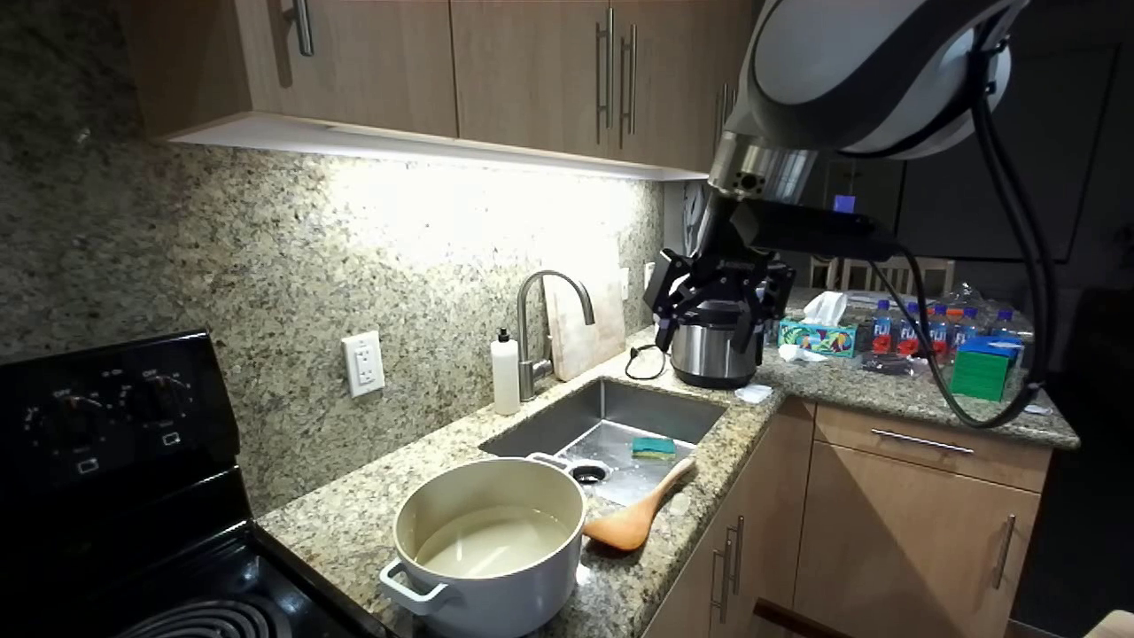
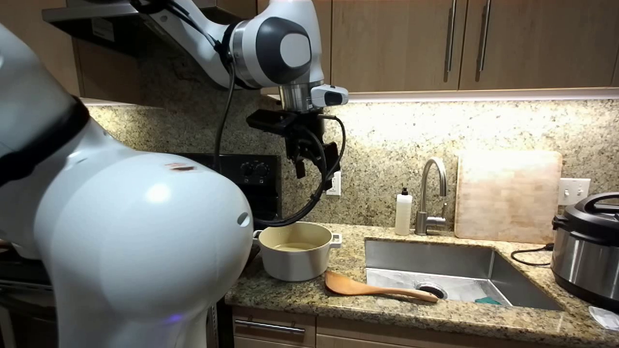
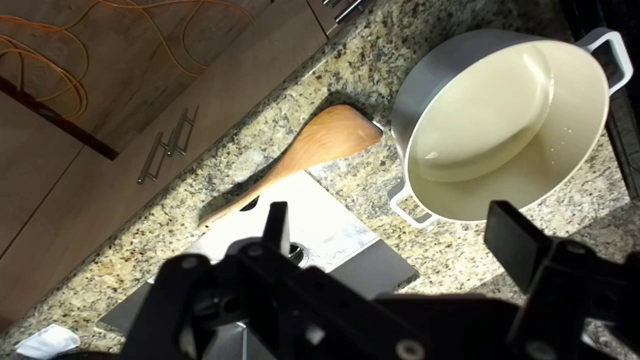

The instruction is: Use the wooden spoon to stir in the pot

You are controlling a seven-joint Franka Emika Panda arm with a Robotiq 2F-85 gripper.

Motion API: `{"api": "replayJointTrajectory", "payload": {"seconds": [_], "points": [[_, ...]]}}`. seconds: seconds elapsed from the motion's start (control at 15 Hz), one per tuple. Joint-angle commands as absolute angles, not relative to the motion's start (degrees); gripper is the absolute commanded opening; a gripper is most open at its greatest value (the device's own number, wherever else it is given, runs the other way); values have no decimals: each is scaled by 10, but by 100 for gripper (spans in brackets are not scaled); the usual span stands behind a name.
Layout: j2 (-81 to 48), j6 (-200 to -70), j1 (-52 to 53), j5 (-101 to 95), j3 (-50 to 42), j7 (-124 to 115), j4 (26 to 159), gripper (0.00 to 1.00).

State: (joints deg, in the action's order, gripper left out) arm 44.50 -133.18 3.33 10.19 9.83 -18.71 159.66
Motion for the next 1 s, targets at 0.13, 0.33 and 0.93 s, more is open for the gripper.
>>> {"api": "replayJointTrajectory", "payload": {"seconds": [0.13, 0.33, 0.93], "points": [[424, -1332, 54, 101, 105, -173, 1579, 100], [399, -1340, 55, 101, 101, -171, 1569, 100], [342, -1385, -24, 71, 77, -199, 1522, 100]]}}
